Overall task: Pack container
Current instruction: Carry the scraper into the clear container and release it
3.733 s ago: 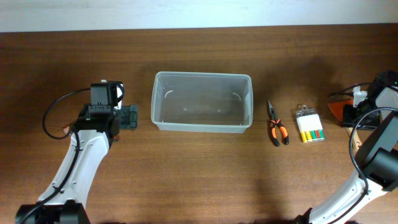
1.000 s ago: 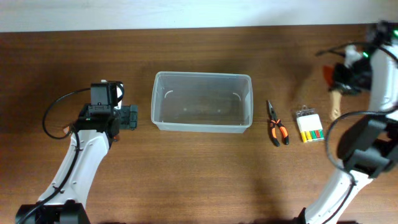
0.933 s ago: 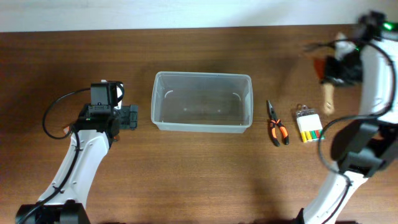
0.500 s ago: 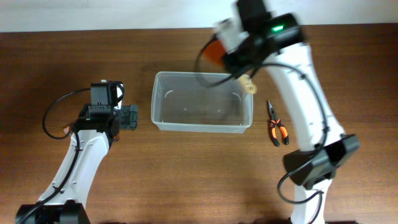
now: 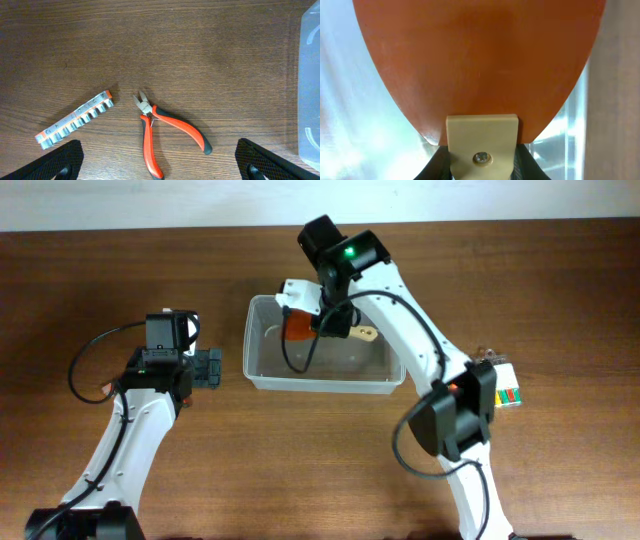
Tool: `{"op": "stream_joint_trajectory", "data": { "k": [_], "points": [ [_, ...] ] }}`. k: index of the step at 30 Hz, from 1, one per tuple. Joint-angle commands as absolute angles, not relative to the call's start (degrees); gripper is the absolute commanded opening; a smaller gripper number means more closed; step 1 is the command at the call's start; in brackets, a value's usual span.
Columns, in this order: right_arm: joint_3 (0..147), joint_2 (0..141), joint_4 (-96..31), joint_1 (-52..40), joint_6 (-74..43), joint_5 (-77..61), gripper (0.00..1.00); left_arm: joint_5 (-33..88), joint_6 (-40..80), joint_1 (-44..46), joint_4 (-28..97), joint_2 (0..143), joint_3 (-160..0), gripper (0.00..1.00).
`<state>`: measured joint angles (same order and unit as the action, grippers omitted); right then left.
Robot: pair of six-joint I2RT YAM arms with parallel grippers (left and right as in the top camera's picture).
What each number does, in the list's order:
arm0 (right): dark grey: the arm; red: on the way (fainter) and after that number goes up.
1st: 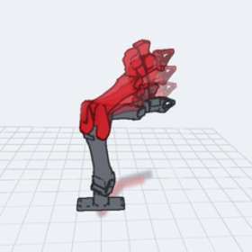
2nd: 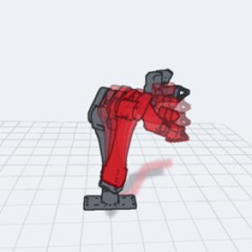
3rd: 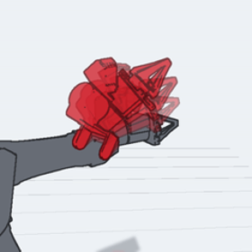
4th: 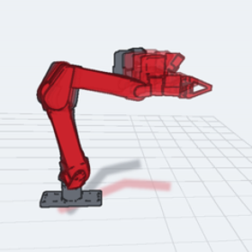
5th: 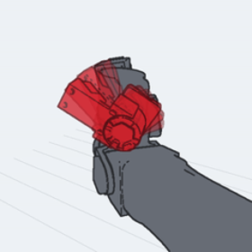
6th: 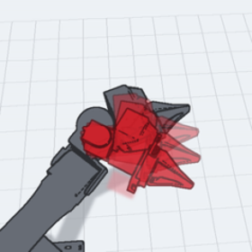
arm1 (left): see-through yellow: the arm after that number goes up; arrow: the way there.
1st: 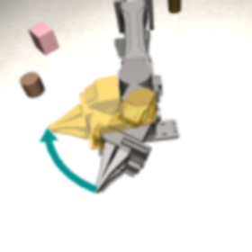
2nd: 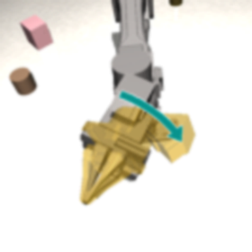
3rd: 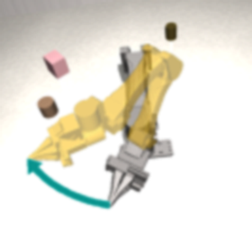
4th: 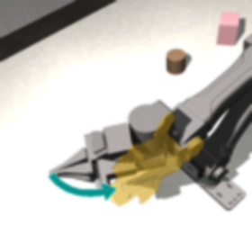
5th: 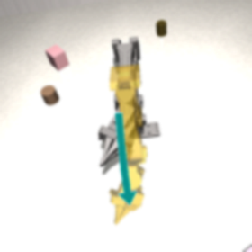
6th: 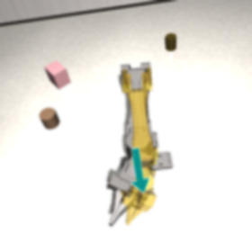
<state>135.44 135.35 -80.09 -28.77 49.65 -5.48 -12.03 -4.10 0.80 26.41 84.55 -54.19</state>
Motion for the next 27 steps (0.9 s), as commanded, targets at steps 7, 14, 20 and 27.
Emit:
{"op": "stream_joint_trajectory", "data": {
  "k": [7, 14, 20, 27],
  "points": [
    [135.6, 139.2, -79.3, -25.7, 53.1, -5.6, 0.34, -11.6, -5.0, 1.0, 26.4, 84.9, -55.2, 0.99],
    [136.1, 138.5, -79.3, -25.3, 47.0, -4.9, 0.99, -11.6, -5.0, 1.0, 26.4, 84.9, -55.2, 0.99],
    [136.1, 132.7, -83.5, -24.0, 37.0, -2.2, 0.94, -11.6, -5.0, 1.0, 26.4, 84.9, -55.2, 0.99],
    [136.1, 120.1, -87.7, -16.1, 18.6, -0.1, 0.99, -11.6, -5.0, 1.0, 26.4, 84.9, -55.2, 0.99]
  ]
}}
